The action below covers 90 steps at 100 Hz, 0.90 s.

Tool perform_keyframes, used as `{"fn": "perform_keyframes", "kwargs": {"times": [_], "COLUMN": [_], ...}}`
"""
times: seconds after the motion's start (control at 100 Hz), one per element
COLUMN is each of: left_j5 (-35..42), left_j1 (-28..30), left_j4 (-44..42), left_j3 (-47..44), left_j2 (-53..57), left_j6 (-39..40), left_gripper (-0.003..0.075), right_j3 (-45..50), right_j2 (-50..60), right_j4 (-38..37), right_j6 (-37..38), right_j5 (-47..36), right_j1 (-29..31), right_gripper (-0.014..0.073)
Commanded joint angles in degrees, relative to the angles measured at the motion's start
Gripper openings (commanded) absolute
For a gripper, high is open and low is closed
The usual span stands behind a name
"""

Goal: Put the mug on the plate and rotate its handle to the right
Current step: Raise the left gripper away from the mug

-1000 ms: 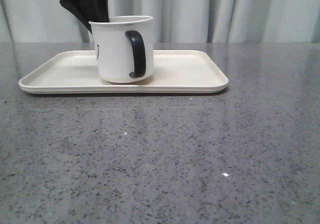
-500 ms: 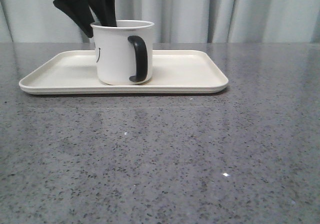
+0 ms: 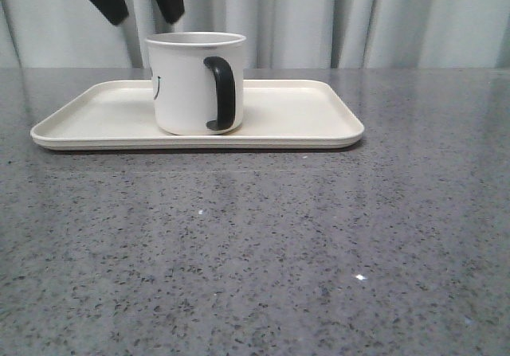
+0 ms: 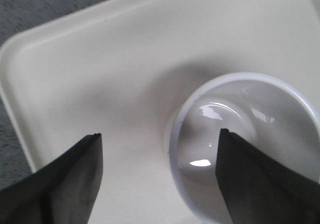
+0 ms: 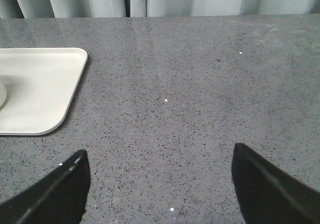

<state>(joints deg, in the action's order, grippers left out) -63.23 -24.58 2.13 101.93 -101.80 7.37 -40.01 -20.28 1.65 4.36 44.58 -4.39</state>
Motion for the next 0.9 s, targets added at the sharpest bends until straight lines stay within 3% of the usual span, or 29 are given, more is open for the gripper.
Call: {"fn": "perform_keyframes", "kwargs": {"times": [0.0, 0.22, 0.42, 0.56, 0.67, 0.8, 0.89], "left_j5": [3.78, 9.14, 18.93, 26.31, 27.64, 28.2, 28.86], "left_j1": [-0.25, -0.25, 1.76, 5.28, 8.12, 10.94, 11.66], "left_j4": [-2.13, -3.29, -3.85, -3.85, -3.85, -3.85, -3.85], "left_j3": [1.02, -8.66, -28.55, -43.43, -52.46, -58.87, -61.33], "left_j2": [7.26, 18.89, 32.28, 41.84, 47.81, 53.33, 55.77], "left_j6": [0.14, 0.14, 3.44, 4.76, 4.98, 4.98, 4.98], "left_gripper": [0.0473, 0.0473, 0.0473, 0.0473, 0.0473, 0.0473, 0.0473], "right_j3": [-1.92, -1.92, -1.92, -1.92, -2.76, -6.93, -11.65], "right_j2": [-0.98, -1.18, -4.95, -9.89, -15.09, -22.8, -29.06], "right_j4": [-0.11, 1.27, 7.18, 15.88, 25.99, 35.33, 36.85], "right_j6": [-0.41, -0.41, -1.27, -8.27, -16.3, -24.49, -26.5], "right_j5": [-4.03, -6.76, -7.07, -9.93, -12.36, -12.69, -12.75], "right_j1": [0.02, 0.02, 0.02, -0.03, -0.69, -3.56, -6.55], "right_gripper": [0.0584, 0.0584, 0.0584, 0.0584, 0.0584, 0.0584, 0.0584]}}
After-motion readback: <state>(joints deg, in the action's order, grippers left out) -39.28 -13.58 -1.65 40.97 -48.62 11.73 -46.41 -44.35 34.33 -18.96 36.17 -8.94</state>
